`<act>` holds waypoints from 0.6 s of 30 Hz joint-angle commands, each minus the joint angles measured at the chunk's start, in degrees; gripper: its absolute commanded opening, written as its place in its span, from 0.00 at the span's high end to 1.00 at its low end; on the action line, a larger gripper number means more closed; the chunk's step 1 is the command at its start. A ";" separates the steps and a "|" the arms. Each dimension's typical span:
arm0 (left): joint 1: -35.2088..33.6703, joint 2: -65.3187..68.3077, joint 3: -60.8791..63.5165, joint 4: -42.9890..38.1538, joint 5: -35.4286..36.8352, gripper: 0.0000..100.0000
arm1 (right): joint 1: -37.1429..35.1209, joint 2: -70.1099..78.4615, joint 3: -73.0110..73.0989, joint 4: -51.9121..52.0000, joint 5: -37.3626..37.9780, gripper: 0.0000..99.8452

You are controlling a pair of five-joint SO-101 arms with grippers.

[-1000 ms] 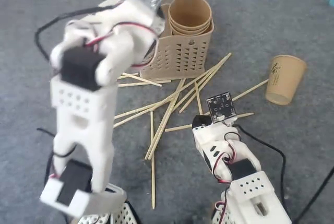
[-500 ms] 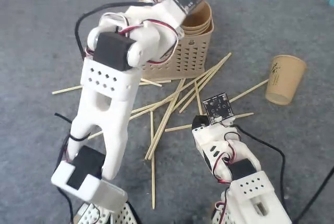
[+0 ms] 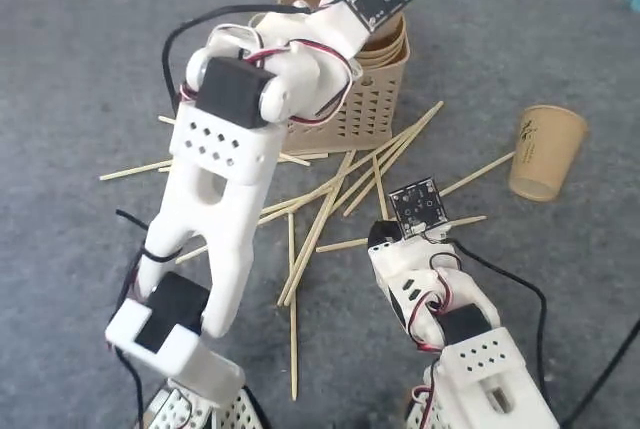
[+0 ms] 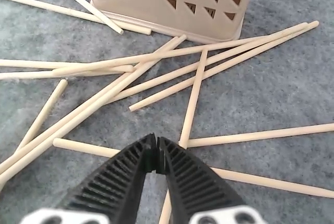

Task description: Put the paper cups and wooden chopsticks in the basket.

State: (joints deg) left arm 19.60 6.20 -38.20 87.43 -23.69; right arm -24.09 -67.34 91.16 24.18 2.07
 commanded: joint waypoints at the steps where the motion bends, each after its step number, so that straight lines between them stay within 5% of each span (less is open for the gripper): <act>1: -0.62 -0.79 -0.84 0.26 -0.53 0.89 | -0.04 -0.75 -0.26 -1.45 0.79 0.99; 6: -3.34 -0.97 -0.84 0.44 -0.53 0.77 | -0.13 -0.75 -0.26 -1.45 0.79 0.99; 18: -4.48 -16.26 -0.31 4.75 -0.18 0.76 | -0.22 -0.75 -0.26 -1.45 0.79 0.99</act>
State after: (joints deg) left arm 15.30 -1.63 -38.02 89.19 -23.69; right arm -24.09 -67.34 91.16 24.18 2.07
